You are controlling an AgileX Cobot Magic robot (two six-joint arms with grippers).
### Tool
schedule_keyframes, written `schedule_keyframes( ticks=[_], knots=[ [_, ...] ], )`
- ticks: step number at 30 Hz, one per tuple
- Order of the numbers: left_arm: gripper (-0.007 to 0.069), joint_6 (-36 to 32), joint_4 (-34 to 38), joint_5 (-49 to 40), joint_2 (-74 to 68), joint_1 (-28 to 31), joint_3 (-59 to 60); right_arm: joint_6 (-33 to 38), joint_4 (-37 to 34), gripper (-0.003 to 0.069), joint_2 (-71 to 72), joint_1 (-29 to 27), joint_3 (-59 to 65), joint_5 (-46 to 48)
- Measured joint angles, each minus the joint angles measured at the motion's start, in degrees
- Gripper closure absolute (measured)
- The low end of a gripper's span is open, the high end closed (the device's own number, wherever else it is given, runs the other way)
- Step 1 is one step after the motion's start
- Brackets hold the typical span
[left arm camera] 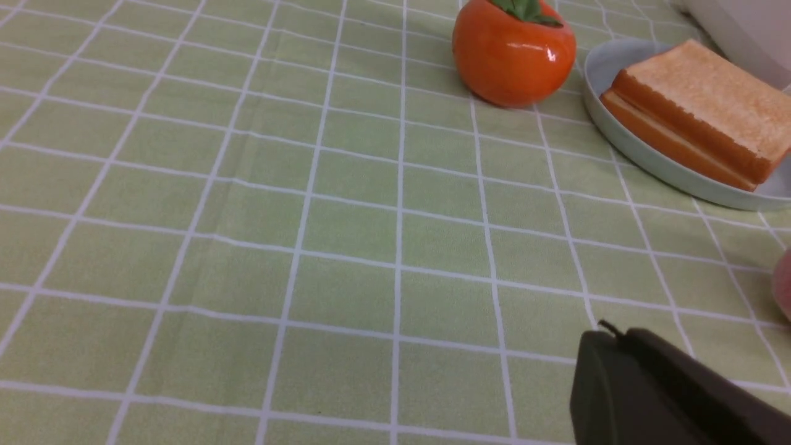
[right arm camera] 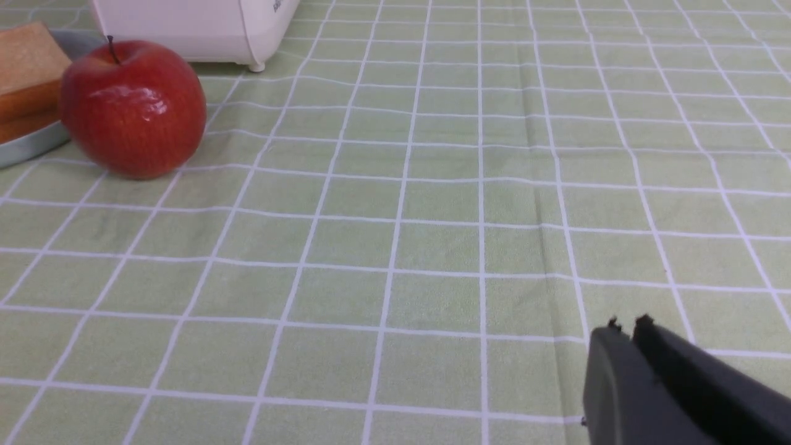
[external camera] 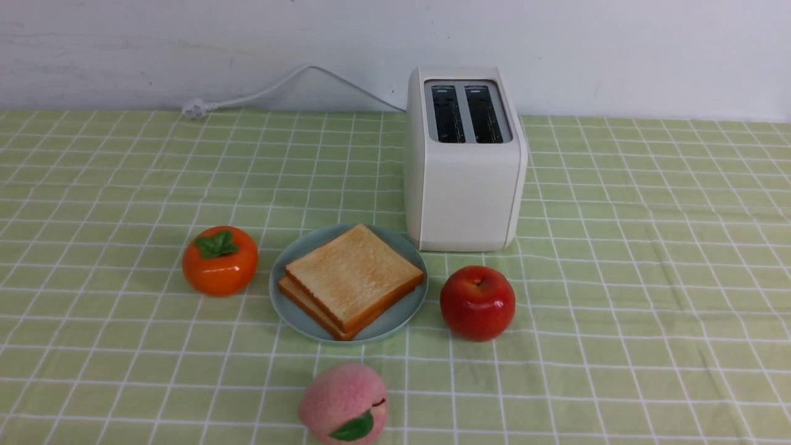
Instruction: Take toasted bread from bread machine on green coffee tablecloth place on plate.
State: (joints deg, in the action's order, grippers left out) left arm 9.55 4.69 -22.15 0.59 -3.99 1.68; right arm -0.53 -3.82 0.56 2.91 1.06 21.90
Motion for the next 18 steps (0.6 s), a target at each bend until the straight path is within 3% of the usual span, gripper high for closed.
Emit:
schedule_keyframes(
  ticks=[18],
  knots=[
    [0.0636,0.05,0.04,0.16,0.0,0.0,0.0,0.0,0.0,0.0591,0.0,0.0,0.0,0.0]
  ],
)
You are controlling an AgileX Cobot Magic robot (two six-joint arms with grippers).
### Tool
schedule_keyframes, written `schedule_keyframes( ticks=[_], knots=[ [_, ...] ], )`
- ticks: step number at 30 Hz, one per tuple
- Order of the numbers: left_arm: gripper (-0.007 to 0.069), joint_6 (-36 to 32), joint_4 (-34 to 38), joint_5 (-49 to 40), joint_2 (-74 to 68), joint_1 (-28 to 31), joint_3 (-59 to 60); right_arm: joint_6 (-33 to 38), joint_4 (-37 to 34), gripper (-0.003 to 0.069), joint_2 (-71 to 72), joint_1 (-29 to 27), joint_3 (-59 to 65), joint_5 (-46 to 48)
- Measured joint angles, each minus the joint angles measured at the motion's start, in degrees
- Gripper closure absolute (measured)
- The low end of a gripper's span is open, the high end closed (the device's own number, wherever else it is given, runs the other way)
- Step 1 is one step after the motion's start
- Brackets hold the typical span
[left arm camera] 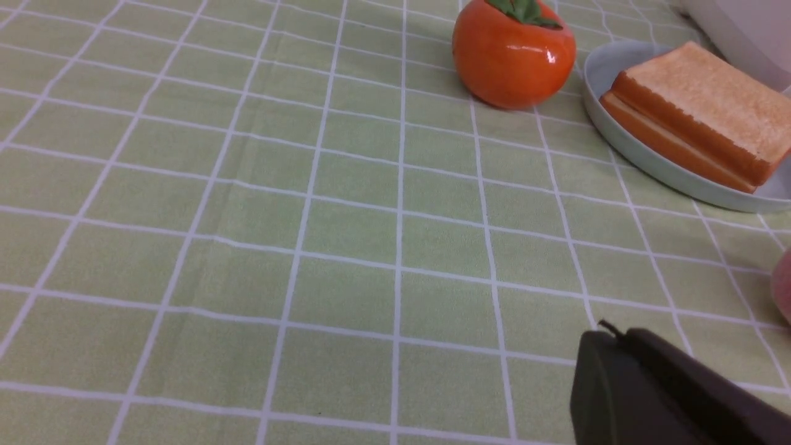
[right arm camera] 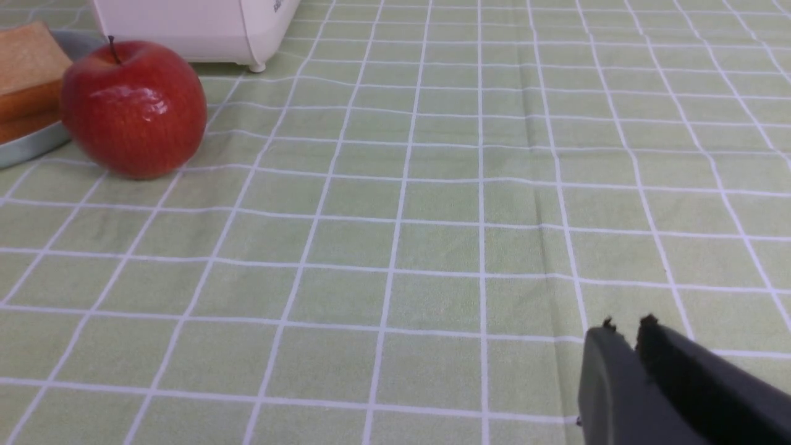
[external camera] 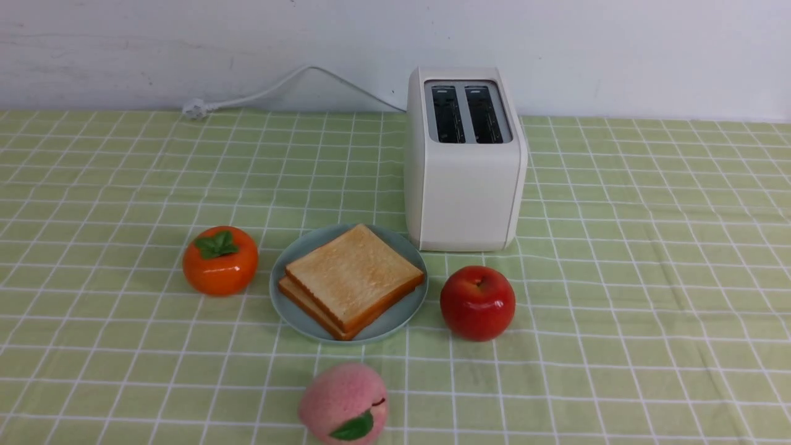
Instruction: Take toasted bread from bread machine on green coffee tablecloth place on plate.
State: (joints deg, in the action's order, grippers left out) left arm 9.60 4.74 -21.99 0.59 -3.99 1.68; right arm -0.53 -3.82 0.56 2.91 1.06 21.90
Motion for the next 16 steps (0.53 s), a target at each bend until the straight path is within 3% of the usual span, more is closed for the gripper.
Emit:
schedule_keyframes(
  ticks=[16],
  knots=[
    [0.0626,0.18,0.0,0.0,0.0,0.0,0.0,0.0,0.0,0.0573,0.0,0.0,0.0,0.0]
  ],
)
